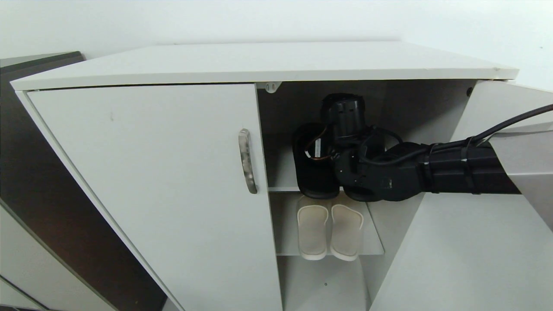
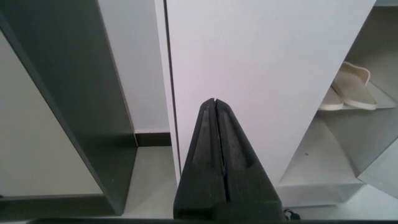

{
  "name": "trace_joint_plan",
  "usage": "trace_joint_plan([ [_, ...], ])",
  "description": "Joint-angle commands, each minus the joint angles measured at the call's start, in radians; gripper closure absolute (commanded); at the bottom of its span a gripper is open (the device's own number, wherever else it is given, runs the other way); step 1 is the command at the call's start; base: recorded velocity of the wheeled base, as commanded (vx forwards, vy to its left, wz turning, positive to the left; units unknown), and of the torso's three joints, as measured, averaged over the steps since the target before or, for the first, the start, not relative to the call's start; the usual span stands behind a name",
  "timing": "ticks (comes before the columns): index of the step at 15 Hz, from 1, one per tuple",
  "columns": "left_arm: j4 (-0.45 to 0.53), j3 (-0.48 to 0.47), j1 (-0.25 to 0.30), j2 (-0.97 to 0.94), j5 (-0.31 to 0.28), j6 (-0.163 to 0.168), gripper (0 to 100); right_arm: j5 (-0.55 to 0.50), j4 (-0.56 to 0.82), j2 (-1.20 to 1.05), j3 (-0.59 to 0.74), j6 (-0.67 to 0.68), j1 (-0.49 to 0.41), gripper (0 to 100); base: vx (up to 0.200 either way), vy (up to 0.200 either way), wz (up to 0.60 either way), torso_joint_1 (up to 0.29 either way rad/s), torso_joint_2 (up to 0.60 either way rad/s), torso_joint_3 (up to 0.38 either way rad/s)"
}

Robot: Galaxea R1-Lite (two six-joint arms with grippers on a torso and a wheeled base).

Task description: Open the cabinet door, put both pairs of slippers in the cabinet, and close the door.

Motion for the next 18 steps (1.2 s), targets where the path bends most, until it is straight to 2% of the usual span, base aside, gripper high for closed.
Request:
trace_joint_plan([
  [1,0.000,0.000,0.000,0.000,-0.001,0.000,100,0.004,0.001,0.009,-0.006,0.000,0.000,100,0.000,0.000,0.00,0.000,0.00,0.000],
  [7,0.000,0.000,0.000,0.000,-0.001,0.000,100,0.004,0.002,0.017,-0.003,0.002,0.000,100,0.000,0.000,0.00,0.000,0.00,0.000],
  [8,0.000,0.000,0.000,0.000,-0.001,0.000,100,0.004,0.002,0.017,-0.001,0.002,0.001,0,0.000,0.000,0.00,0.000,0.00,0.000],
  [11,0.000,0.000,0.000,0.000,-0.001,0.000,100,0.004,0.005,0.008,0.016,0.002,0.005,0,0.000,0.000,0.00,0.000,0.00,0.000],
  [18,0.000,0.000,0.000,0.000,-0.001,0.000,100,-0.045,0.001,-0.163,0.229,0.009,0.087,0,0.000,0.000,0.00,0.000,0.00,0.000],
])
